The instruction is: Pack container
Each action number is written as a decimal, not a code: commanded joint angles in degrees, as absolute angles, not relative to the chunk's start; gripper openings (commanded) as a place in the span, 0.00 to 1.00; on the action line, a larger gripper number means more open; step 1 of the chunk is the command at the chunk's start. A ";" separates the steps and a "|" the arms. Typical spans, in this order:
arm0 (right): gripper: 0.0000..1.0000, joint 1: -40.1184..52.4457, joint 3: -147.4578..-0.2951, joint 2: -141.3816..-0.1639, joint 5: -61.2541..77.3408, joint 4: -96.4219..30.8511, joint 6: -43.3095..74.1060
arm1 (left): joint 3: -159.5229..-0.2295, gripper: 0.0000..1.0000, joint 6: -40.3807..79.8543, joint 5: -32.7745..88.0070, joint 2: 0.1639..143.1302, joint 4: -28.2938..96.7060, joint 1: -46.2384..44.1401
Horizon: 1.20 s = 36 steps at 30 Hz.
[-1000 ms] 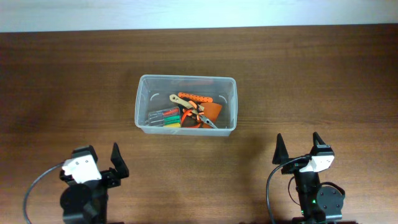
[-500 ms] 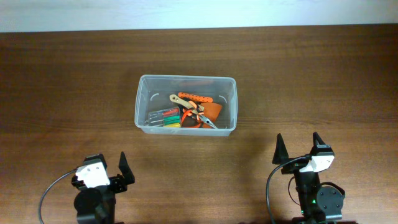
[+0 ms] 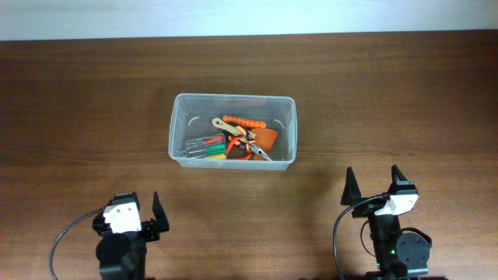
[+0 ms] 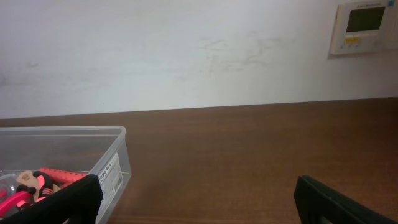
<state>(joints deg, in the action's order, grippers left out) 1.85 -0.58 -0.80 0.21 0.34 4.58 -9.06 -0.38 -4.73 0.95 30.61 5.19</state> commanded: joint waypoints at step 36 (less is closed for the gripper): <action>0.99 1.48 -0.32 -0.19 -0.25 0.64 5.21 | -8.49 0.99 -4.84 -5.34 0.30 30.68 -1.39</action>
<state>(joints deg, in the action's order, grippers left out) 1.85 -0.58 -0.80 0.21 0.34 4.56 -9.06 -3.70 -4.91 0.95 30.63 -1.13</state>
